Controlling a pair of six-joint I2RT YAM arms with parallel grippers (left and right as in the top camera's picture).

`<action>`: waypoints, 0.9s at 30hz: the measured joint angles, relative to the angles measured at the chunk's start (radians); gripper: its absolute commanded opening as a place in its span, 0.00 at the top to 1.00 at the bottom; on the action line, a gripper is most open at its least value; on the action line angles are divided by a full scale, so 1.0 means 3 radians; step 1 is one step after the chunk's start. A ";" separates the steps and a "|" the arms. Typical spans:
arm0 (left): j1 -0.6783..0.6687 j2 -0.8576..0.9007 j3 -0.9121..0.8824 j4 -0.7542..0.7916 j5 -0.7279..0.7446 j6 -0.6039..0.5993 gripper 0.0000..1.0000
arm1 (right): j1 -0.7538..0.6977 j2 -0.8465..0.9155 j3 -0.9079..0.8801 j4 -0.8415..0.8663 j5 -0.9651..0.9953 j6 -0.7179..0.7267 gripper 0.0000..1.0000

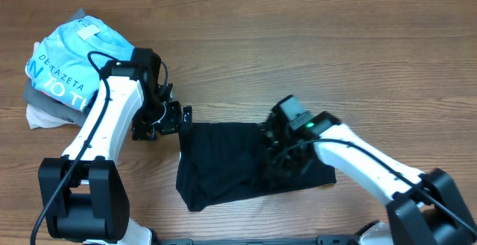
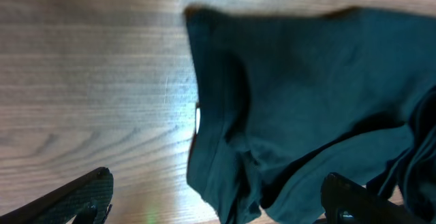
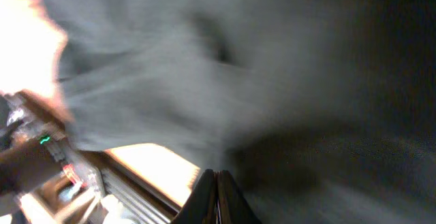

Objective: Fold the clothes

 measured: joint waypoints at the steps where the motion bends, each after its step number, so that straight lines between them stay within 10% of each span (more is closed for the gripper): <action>1: 0.0006 0.0000 -0.0008 -0.0001 0.0000 -0.0003 0.00 | 0.0060 0.0009 0.0000 0.0095 -0.0084 -0.0006 0.96; 27: 0.0014 -0.0102 -0.1273 0.1218 0.0582 -0.0039 0.00 | -0.0773 -0.0839 0.0828 -0.0994 0.0750 -0.0383 0.90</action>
